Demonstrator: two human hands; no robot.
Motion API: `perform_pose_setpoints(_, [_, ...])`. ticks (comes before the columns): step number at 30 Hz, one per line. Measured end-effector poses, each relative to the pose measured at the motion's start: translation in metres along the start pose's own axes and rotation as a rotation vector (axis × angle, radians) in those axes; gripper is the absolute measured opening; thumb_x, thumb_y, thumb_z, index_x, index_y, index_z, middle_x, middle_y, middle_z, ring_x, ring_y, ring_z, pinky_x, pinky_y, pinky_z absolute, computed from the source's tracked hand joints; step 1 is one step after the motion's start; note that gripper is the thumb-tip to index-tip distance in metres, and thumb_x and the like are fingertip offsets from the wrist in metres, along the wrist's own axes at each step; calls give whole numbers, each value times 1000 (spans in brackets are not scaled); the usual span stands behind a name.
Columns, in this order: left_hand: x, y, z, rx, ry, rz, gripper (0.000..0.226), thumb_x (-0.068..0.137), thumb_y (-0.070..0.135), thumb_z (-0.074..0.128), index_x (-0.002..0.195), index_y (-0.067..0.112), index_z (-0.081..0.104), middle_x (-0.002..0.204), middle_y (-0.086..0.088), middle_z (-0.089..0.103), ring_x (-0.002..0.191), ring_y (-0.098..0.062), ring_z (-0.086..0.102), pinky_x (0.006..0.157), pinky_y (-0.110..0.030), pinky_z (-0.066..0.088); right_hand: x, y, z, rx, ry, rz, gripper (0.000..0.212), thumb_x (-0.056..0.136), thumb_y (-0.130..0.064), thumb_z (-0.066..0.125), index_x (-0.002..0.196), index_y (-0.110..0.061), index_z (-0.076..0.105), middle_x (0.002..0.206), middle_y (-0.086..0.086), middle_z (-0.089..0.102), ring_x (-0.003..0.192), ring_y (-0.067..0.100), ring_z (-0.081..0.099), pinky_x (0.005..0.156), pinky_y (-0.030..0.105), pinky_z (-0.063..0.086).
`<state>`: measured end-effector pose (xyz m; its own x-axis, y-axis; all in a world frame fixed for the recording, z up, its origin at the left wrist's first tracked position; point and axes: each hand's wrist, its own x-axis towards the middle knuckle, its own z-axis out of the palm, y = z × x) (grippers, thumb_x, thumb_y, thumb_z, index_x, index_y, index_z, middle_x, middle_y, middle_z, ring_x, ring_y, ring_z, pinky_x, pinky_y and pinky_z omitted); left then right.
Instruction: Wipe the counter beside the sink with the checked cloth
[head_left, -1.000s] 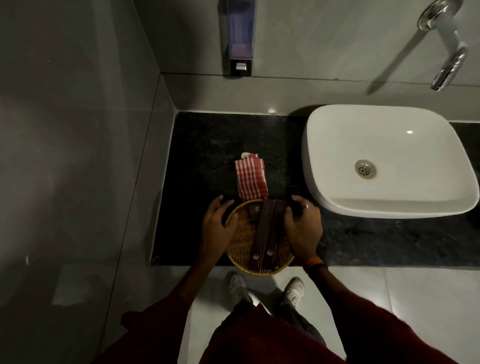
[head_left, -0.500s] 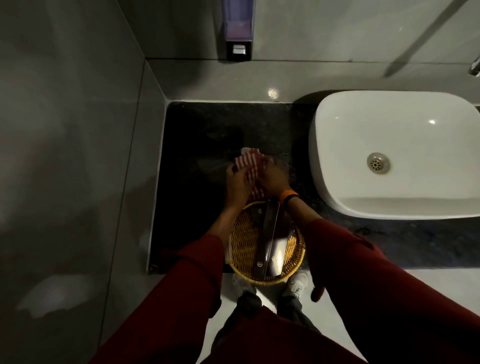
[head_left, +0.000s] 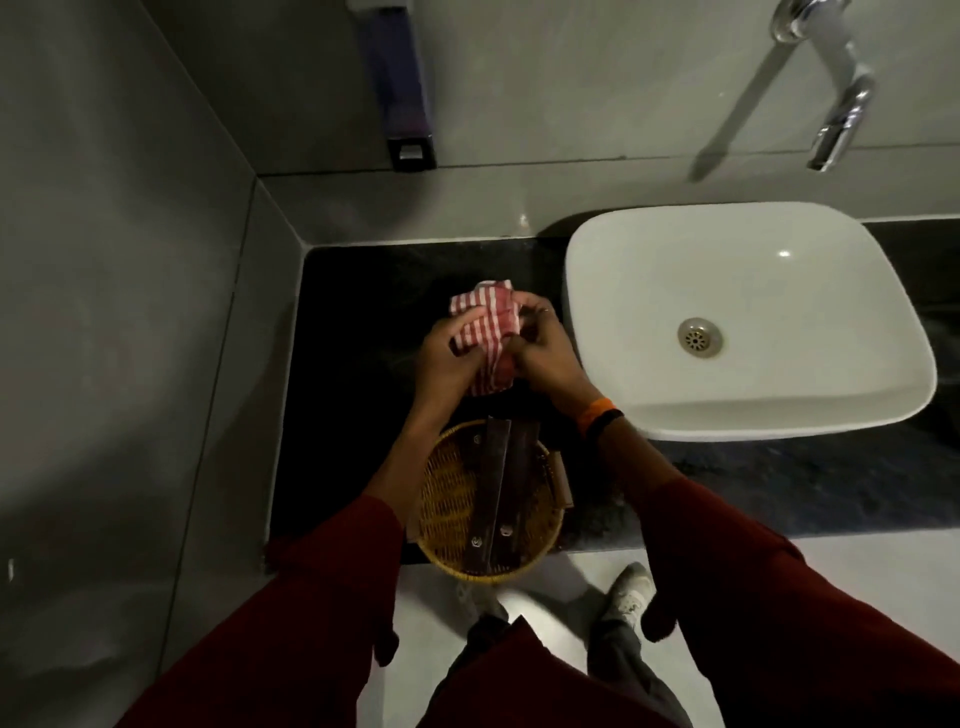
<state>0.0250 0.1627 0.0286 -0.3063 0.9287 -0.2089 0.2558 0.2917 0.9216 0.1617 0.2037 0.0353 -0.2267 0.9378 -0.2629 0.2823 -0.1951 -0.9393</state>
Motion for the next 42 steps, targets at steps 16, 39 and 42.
perform_pose_setpoints(16, [-94, 159, 376, 151, -276, 251, 57, 87, 1, 67, 140, 16, 55, 151, -12, 43, 134, -28, 49, 109, -45, 50, -106, 71, -420, 219, 211, -51, 52, 92, 11, 53, 138, -13, 55, 140, 5, 60, 127, 21, 60, 101, 40, 56])
perform_pose_setpoints(39, [-93, 124, 660, 693, -491, 161, 58, 106, 30, 37, 159, 29, 12, 170, -6, -8, 155, -38, -6, 127, -59, 3, -57, 230, -647, -493, 49, 178, 52, 100, -25, 60, 148, -13, 47, 151, 15, 50, 141, 35, 45, 120, 46, 36])
perform_pose_setpoints(42, [-95, 130, 658, 712, -444, 251, 62, 107, 30, 34, 160, 22, 3, 169, -7, -9, 156, -35, -9, 128, -54, 2, -61, 232, -641, -674, 147, 31, 63, 99, -32, 59, 154, -11, 37, 158, 19, 37, 146, 39, 34, 121, 52, 32])
